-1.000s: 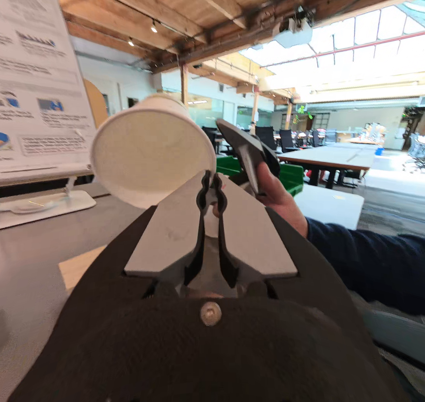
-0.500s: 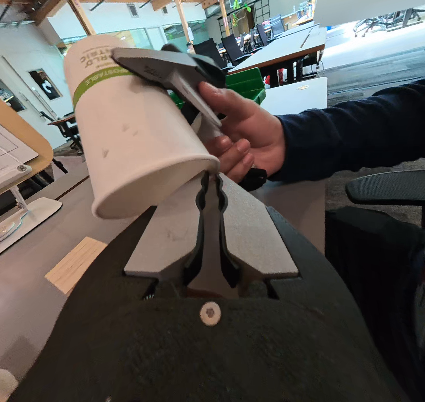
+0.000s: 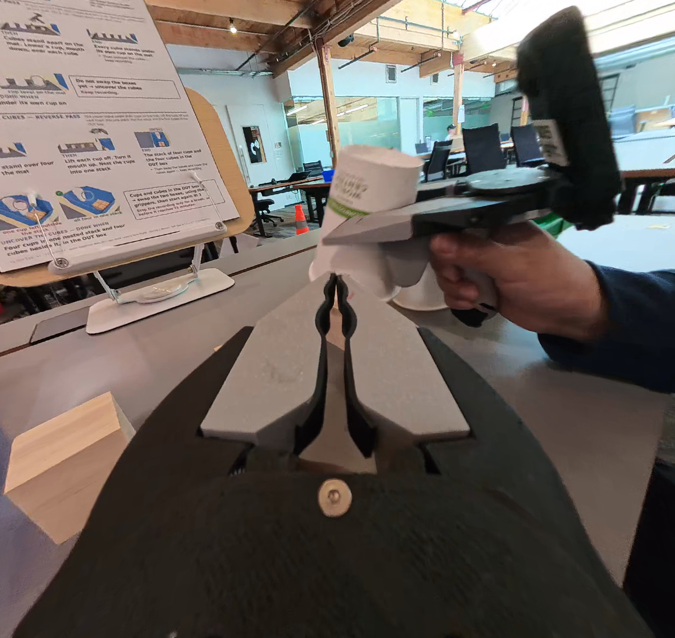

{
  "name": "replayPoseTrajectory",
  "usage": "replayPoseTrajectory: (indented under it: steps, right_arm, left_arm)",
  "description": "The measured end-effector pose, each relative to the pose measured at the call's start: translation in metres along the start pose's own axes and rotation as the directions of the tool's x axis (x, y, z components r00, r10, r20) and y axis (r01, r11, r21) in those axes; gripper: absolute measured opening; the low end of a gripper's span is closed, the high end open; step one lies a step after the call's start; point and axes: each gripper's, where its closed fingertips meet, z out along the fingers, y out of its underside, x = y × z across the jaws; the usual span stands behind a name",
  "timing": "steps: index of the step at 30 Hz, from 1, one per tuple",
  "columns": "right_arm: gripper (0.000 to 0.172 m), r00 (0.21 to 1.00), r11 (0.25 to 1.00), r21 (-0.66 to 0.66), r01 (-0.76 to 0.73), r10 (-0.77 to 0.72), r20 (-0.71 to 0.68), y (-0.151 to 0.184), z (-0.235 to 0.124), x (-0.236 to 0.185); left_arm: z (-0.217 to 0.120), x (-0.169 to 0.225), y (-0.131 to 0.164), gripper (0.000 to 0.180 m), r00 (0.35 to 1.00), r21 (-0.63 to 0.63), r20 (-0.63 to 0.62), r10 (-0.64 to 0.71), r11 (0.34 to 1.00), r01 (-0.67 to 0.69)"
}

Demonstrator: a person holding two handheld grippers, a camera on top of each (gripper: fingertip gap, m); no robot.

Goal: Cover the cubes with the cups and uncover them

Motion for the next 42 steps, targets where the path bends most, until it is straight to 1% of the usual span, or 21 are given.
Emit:
replayPoseTrajectory:
  steps: [3, 5, 6, 7, 9, 12, 15, 17, 19, 21, 22, 23, 25, 28, 30, 32, 34, 36, 37, 40, 42]
  right_arm:
    - [0.089, 0.998, 0.979, -0.198, -0.052, 0.058, 0.025, 0.042, 0.022, -0.001]
    - [0.089, 0.996, 0.938, -0.335, -0.085, 0.089, -0.002, 0.071, 0.029, 0.003]
    - [0.09, 0.995, 0.926, -0.367, -0.092, 0.096, -0.006, 0.076, 0.028, 0.004]
    - [0.088, 0.995, 0.928, -0.361, -0.094, 0.1, -0.002, 0.075, 0.027, 0.004]
    - [0.085, 0.996, 0.953, -0.292, -0.084, 0.089, 0.003, 0.062, 0.023, 0.004]
    - [0.081, 1.0, 0.986, -0.164, -0.006, 0.001, -0.031, 0.037, 0.013, 0.006]
    - [0.075, 0.993, 0.996, -0.042, 0.074, -0.077, -0.087, 0.014, 0.001, 0.009]
    - [0.073, 0.993, 0.996, 0.006, 0.086, -0.086, -0.084, 0.005, -0.005, 0.007]
    - [0.069, 0.994, 0.996, 0.025, 0.085, -0.083, -0.073, 0.001, -0.008, 0.005]
    - [0.069, 0.995, 0.997, 0.019, 0.077, -0.076, -0.068, 0.003, -0.01, 0.006]
    - [0.068, 0.995, 0.997, 0.02, 0.072, -0.07, -0.066, 0.003, -0.011, 0.006]
    - [0.068, 0.996, 0.997, 0.024, 0.067, -0.065, -0.064, 0.002, -0.012, 0.006]
    - [0.066, 0.996, 0.997, 0.034, 0.063, -0.06, -0.06, 0.0, -0.014, 0.006]
    - [0.066, 0.997, 0.997, 0.043, 0.062, -0.06, -0.05, -0.002, -0.014, 0.003]
    - [0.066, 0.997, 0.997, 0.034, 0.064, -0.063, -0.033, -0.001, -0.012, -0.002]
    - [0.065, 0.997, 0.996, 0.036, 0.078, -0.077, -0.022, -0.001, -0.013, -0.006]
    - [0.064, 0.995, 0.994, 0.044, 0.099, -0.098, -0.021, -0.003, -0.014, -0.008]
    - [0.063, 0.993, 0.992, 0.05, 0.114, -0.113, -0.026, -0.004, -0.015, -0.009]
    - [0.063, 0.993, 0.992, 0.05, 0.114, -0.113, -0.026, -0.004, -0.015, -0.009]
    - [0.063, 0.996, 0.995, 0.043, 0.093, -0.093, -0.015, -0.002, -0.014, -0.009]
    - [0.063, 0.997, 0.996, 0.042, 0.078, -0.078, -0.007, -0.002, -0.015, -0.009]
  left_arm:
    - [0.002, 0.005, 0.001, 0.0, 0.998, -0.013, 0.006, 0.06, 0.998, -0.06]
    - [0.003, 0.007, 0.003, 0.0, 0.996, -0.027, 0.013, 0.085, 0.996, -0.084]
    - [0.004, 0.007, 0.004, 0.0, 0.996, -0.03, 0.016, 0.09, 0.996, -0.09]
    - [0.004, 0.006, 0.004, 0.0, 0.996, -0.031, 0.021, 0.091, 0.995, -0.09]
    - [0.003, 0.003, 0.003, 0.0, 0.996, -0.028, 0.036, 0.078, 0.997, -0.077]
    - [0.003, -0.006, 0.004, 0.0, 0.997, -0.029, 0.065, 0.029, 0.999, -0.027]
    - [0.003, -0.009, 0.004, 0.0, 0.998, -0.028, 0.068, 0.0, 1.0, 0.001]
    - [0.002, -0.011, 0.004, 0.0, 0.996, -0.03, 0.086, 0.005, 1.0, -0.002]
    - [0.002, -0.018, 0.012, 0.0, 0.992, -0.1, 0.122, -0.01, 0.995, 0.022]
    - [0.0, -0.017, 0.038, 0.0, 0.998, -0.307, 0.059, -0.011, 0.951, 0.028]
    - [-0.005, -0.027, 0.044, 0.0, 0.997, -0.375, 0.075, 0.027, 0.927, 0.004]
    - [-0.013, -0.04, 0.041, 0.002, 0.992, -0.4, 0.102, 0.08, 0.916, -0.033]
    - [-0.031, -0.074, 0.018, 0.004, 0.973, -0.414, 0.165, 0.162, 0.907, -0.081]
    - [-0.055, -0.132, -0.024, 0.008, 0.951, -0.413, 0.25, 0.182, 0.909, -0.065]
    - [-0.069, -0.177, -0.034, 0.01, 0.927, -0.465, 0.306, 0.216, 0.884, -0.053]
    - [-0.082, -0.221, -0.025, 0.013, 0.904, -0.546, 0.351, 0.244, 0.838, -0.014]
    - [-0.092, -0.249, 0.001, 0.022, 0.909, -0.642, 0.357, 0.212, 0.763, 0.074]
    - [-0.101, -0.267, 0.022, 0.026, 0.907, -0.709, 0.36, 0.219, 0.696, 0.113]
    - [-0.102, -0.272, 0.028, 0.025, 0.905, -0.723, 0.354, 0.235, 0.682, 0.106]
    - [-0.1, -0.275, 0.035, 0.005, 0.906, -0.738, 0.341, 0.251, 0.669, 0.092]
    - [-0.098, -0.274, 0.036, 0.003, 0.91, -0.741, 0.332, 0.249, 0.665, 0.089]
